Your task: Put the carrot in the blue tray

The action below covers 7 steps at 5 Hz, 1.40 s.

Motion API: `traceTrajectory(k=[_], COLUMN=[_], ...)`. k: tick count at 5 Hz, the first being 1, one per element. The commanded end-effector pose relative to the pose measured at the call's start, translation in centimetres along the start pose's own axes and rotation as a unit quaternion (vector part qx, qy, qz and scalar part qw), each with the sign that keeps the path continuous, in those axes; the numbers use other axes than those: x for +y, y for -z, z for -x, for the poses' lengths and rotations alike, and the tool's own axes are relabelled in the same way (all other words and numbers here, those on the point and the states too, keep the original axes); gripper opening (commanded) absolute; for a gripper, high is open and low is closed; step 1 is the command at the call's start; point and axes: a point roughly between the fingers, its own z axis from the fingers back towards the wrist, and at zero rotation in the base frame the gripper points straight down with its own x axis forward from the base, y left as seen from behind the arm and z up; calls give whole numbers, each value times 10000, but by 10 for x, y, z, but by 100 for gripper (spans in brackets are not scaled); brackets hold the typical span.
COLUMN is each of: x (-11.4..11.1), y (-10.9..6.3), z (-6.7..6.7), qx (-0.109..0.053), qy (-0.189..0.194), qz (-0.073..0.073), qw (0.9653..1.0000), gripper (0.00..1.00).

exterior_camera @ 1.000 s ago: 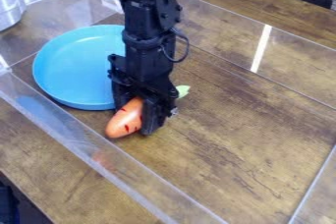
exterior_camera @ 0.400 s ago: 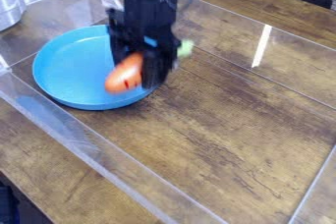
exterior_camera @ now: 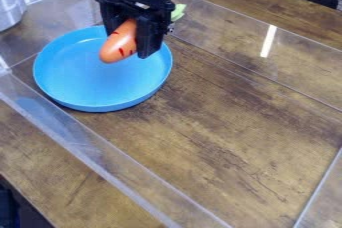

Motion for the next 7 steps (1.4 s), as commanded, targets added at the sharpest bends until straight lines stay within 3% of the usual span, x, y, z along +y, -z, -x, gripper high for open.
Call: traceTrajectory(k=[1,7], x=[4,-12], y=[-21,-7], z=[-2,-1], qx=[-384,-456], qy=[-39,151], qz=[-96,-98], qw=[9992,9988], gripper=[0,0])
